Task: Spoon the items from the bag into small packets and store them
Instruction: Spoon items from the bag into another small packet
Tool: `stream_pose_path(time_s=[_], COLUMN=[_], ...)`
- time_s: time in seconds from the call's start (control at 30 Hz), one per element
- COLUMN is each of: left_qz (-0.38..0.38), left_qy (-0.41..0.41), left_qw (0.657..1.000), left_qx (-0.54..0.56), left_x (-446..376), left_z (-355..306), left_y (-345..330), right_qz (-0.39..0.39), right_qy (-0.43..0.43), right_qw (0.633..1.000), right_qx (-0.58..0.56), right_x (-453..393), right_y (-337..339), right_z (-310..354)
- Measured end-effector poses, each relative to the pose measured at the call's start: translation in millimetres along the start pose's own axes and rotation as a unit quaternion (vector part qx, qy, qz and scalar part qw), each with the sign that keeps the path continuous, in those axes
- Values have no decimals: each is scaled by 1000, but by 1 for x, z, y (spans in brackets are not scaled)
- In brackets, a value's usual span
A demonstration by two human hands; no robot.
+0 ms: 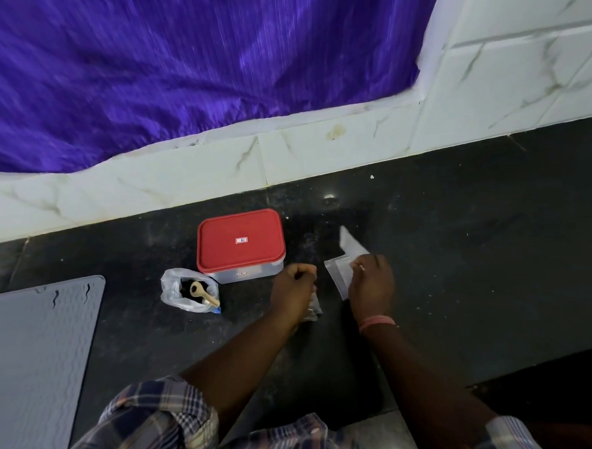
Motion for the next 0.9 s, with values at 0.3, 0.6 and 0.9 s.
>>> stream_pose_path(time_s=[0.3,0.6,0.9], left_qz=[-44,-5,-30], left_qy=[18,3,-1], left_qw=[997,987,982], left_qx=[64,161,184], left_x=[9,33,46], left_z=[-3,0,9], left_y=[70,150,213], right_qz=[114,58,166], right_qy=[256,206,92], right_qw=[956,977,948], right_qx=[86,9,-254], right_x=[70,87,116], right_y=[-33,-38,-70], right_z=[87,158,225])
Point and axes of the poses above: each hand's wrist, its own x-axis away from the middle knuckle, its own y-axis out of the back of the hand, z = x × y, the point moved 4 cm from there along -x, towards the middle knuckle, and after that the axes turned 3 degrees about z, right-handed, at the moved point
